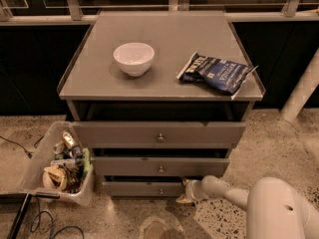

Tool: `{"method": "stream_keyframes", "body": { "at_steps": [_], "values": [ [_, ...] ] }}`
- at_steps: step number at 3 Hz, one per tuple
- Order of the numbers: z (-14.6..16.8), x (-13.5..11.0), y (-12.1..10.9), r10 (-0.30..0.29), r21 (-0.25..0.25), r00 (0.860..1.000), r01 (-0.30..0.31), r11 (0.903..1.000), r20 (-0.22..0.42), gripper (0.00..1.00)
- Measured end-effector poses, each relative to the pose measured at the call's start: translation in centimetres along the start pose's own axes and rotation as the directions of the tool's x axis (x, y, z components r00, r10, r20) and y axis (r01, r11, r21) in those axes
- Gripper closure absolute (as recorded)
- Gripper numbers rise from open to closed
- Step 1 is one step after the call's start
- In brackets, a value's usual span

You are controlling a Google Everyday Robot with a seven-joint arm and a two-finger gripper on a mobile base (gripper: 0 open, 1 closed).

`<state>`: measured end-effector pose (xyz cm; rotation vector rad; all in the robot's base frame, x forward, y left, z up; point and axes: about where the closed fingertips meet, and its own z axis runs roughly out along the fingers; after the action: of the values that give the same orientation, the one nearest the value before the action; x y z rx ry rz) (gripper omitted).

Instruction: Open bottom drawer

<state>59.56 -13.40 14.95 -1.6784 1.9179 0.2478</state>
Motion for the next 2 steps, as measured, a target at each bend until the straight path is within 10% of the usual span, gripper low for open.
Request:
{"method": "stream_keyframes", "body": {
  "at_steps": [2],
  "values": [
    [-0.73,-0.47,-0.2,0.0,0.0,1.0,0.0,1.0,0.0,0.88]
  ]
}}
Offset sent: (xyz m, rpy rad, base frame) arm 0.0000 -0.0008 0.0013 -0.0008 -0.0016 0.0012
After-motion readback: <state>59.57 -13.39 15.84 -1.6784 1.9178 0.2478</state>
